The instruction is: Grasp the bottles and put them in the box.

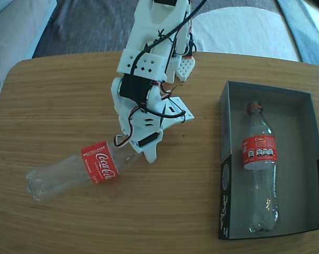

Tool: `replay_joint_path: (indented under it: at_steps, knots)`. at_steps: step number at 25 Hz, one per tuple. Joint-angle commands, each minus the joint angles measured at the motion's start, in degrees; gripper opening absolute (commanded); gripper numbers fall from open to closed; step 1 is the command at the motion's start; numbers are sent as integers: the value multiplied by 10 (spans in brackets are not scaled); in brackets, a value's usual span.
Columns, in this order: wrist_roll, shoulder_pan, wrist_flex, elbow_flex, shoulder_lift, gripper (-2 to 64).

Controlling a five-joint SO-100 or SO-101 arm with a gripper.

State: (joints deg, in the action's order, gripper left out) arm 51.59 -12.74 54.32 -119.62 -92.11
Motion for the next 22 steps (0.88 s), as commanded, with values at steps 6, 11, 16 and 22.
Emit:
replay_joint_path:
  at_steps: [6,11,16,22]
  knots:
    - [-6,-2,-2,4,-11,51]
    - [-6,-3,5,25,-15,51]
    - [-6,-11,11,100,-16,49]
    - [-6,-11,79,234,-16,48]
